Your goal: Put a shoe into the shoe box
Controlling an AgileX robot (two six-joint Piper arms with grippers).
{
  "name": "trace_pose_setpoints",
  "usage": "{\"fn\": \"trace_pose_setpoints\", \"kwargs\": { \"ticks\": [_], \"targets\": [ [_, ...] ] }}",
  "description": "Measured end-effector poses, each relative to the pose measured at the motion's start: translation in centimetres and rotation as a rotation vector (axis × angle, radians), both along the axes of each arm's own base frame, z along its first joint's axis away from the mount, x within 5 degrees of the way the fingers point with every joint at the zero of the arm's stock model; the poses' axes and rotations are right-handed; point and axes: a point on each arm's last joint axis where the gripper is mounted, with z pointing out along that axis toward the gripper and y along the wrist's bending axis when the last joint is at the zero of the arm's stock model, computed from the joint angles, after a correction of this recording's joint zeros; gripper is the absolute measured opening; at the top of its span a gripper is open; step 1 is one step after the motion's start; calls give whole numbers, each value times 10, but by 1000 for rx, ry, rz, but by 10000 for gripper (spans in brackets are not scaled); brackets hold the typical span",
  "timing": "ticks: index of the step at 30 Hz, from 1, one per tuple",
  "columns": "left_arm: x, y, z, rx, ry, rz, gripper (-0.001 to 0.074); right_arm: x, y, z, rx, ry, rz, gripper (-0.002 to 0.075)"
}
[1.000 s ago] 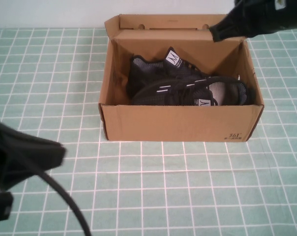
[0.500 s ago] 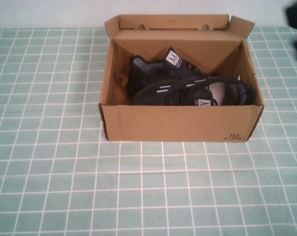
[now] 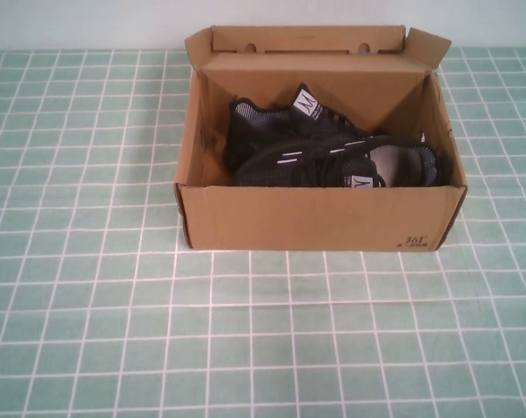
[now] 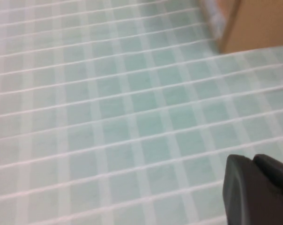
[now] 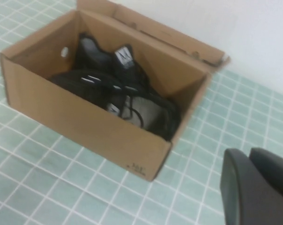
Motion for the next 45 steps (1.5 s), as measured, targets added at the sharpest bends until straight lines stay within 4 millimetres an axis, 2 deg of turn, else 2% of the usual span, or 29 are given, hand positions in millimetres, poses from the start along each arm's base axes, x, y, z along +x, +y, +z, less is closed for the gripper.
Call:
{"fn": "trace_pose_setpoints", "kwargs": {
  "ticks": [3,7,10,14,17,22,45],
  "targets": [
    [8,-8,-6,-98,-46,-33,-4,-12,-11,-20,49,-12,-38,9],
    [19,-15,-3,-255,-181,-47,-4,-19,-16,-48,107,-67,-46,9],
    [27,-16,-1,-332,-283,-27,-4,-12,-13,-73,71,-94,-48,9],
    [31,-14,0,-339,-345,-13,-4,-2,-8,-107,-24,-92,-40,9],
    [32,-14,-2,-318,-348,-16,-4,1,-5,-119,-27,-98,-23,9],
    [32,-14,-1,-312,-354,-17,-4,2,-1,-125,-17,-124,2,9],
    [31,-12,-1,-267,-370,-14,-3,3,-1,-124,-19,-130,2,9]
  ]
}}
